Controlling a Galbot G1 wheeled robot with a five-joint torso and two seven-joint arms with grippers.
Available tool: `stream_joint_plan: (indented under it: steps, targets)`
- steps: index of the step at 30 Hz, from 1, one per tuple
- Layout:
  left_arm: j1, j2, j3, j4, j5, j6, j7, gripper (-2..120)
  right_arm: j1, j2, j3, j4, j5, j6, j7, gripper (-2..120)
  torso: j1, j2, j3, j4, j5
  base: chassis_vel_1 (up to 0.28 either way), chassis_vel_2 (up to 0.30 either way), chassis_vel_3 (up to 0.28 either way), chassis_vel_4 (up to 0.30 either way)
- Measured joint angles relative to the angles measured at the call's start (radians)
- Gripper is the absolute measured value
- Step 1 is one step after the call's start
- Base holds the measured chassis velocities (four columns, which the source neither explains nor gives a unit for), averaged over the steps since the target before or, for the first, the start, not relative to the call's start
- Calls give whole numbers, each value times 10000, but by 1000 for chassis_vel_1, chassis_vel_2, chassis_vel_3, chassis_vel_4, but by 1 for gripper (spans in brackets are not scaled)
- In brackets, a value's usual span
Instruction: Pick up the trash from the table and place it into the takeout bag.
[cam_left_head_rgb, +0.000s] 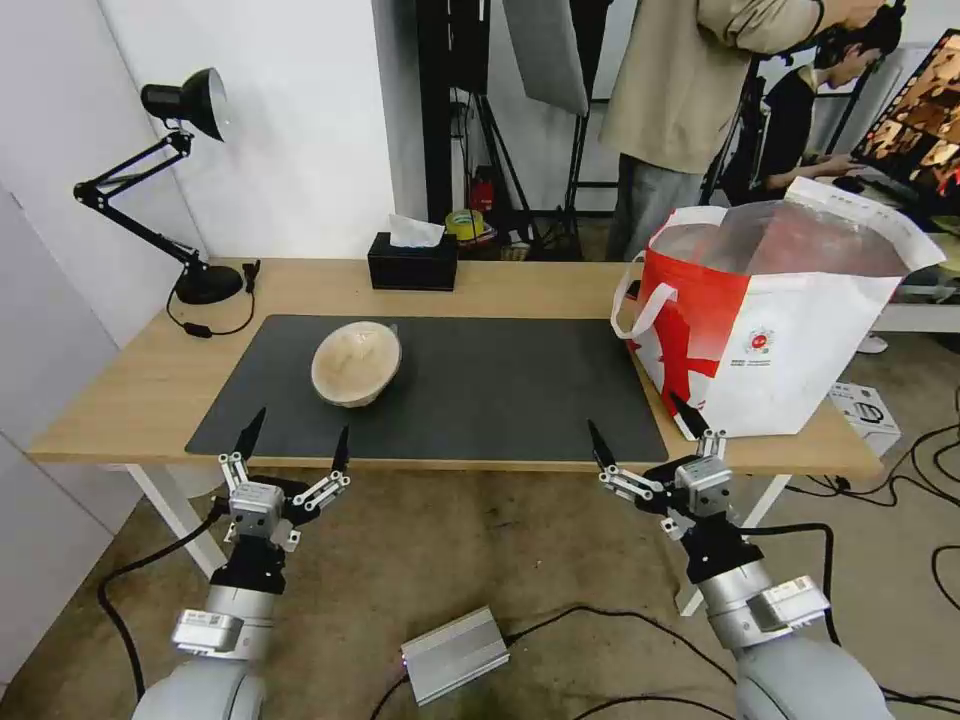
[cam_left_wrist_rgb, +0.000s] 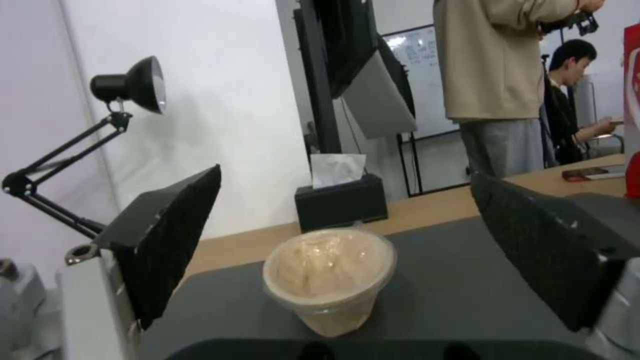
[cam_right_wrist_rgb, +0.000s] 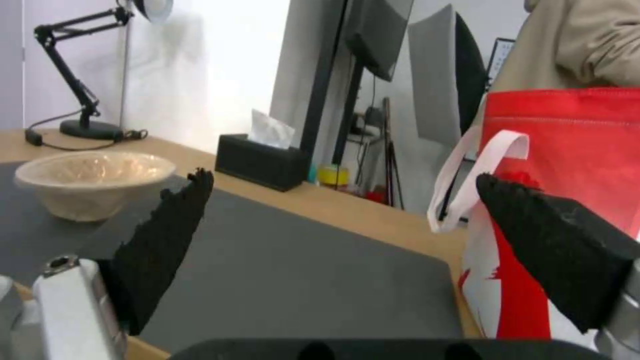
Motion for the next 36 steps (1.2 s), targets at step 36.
stream_joint_plan:
  steps: [36]
  targets:
    - [-471, 326, 144, 199, 485, 358, -18, 100, 219, -50, -118, -273, -236, -21, -202, 100, 0, 0, 0, 0, -1, 0, 0, 0, 0]
